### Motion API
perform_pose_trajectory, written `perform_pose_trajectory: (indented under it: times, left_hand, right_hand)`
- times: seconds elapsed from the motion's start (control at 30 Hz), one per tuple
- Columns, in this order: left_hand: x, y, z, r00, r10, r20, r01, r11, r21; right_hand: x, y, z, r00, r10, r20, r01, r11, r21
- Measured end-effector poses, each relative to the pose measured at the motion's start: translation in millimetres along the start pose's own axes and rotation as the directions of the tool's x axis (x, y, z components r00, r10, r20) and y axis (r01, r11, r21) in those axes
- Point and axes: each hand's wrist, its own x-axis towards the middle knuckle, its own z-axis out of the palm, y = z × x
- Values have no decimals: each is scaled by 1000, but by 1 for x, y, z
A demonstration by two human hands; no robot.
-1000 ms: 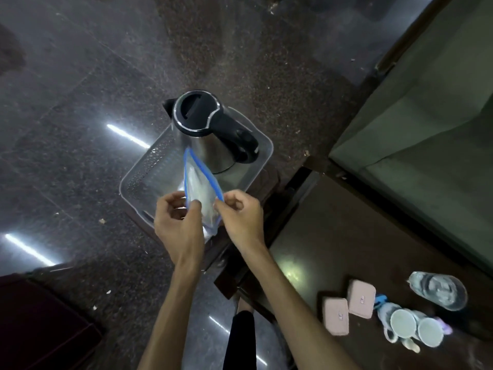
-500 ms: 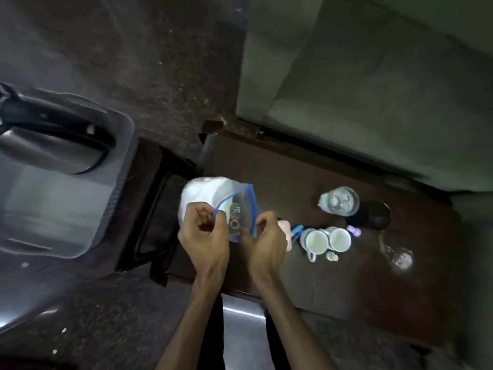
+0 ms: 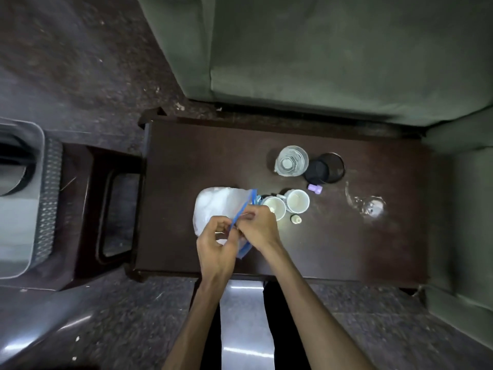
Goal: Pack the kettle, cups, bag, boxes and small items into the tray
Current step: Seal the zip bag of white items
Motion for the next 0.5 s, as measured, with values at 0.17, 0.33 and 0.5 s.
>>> perform_pose_trajectory:
  times: [0.17,0.33,0.5]
  left_hand:
    - [-9,-3,8,999,8,44,-8,1000,0]
    - [-9,-12,13,1000,-7,10,7,1000,24]
    - [-9,-19,13,999,-33,11,33,999,25]
  right_hand:
    - [16,13,5,996,18,-90,-37,976,-212]
    - [17,21,15,979,-108,-175,29,915,-402]
    - [18,29,21,976,-68,-209,-9,937,-350]
